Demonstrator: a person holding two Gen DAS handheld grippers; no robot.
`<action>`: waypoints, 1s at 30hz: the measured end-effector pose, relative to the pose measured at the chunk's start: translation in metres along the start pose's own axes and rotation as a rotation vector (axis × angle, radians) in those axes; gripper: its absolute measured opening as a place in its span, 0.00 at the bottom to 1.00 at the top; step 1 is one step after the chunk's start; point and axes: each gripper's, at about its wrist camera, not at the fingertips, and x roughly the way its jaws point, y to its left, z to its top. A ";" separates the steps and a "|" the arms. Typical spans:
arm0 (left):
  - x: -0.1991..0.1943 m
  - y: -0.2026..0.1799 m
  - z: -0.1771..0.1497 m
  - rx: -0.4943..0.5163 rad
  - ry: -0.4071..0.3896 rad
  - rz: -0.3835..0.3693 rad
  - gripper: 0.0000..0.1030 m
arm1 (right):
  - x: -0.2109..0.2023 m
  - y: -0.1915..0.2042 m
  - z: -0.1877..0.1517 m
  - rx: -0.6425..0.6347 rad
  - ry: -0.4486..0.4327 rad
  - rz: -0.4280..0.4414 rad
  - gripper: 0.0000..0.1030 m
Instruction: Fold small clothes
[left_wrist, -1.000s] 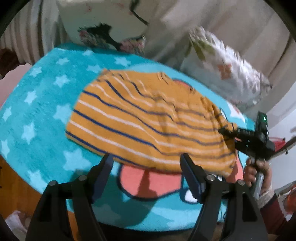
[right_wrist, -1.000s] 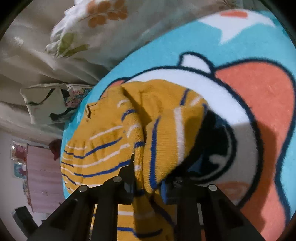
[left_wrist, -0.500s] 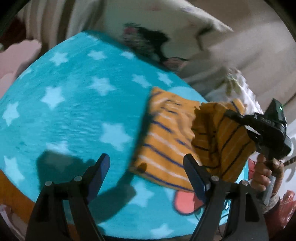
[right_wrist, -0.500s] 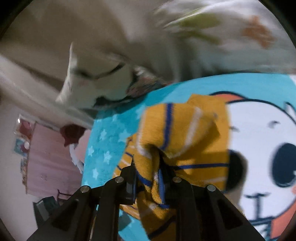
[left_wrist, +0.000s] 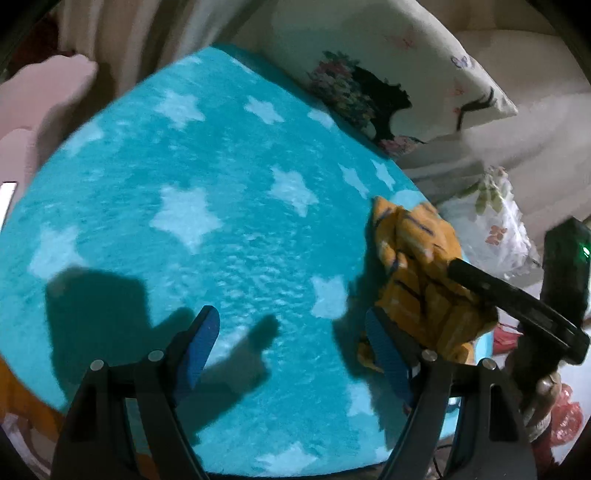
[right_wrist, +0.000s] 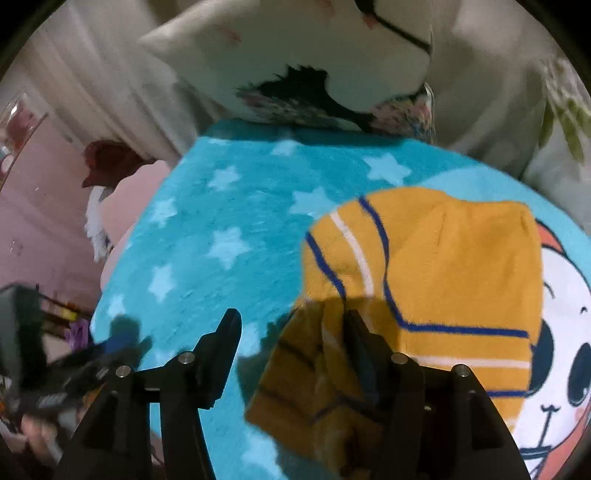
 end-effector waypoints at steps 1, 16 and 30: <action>0.004 -0.004 0.003 0.015 0.010 -0.023 0.78 | -0.008 -0.003 -0.001 0.033 -0.014 0.015 0.60; 0.026 -0.054 0.002 0.126 0.093 -0.116 0.78 | 0.027 -0.054 -0.067 0.301 0.137 0.071 0.23; 0.084 -0.142 -0.012 0.331 0.235 -0.242 0.66 | -0.059 -0.084 -0.069 0.294 -0.027 -0.093 0.29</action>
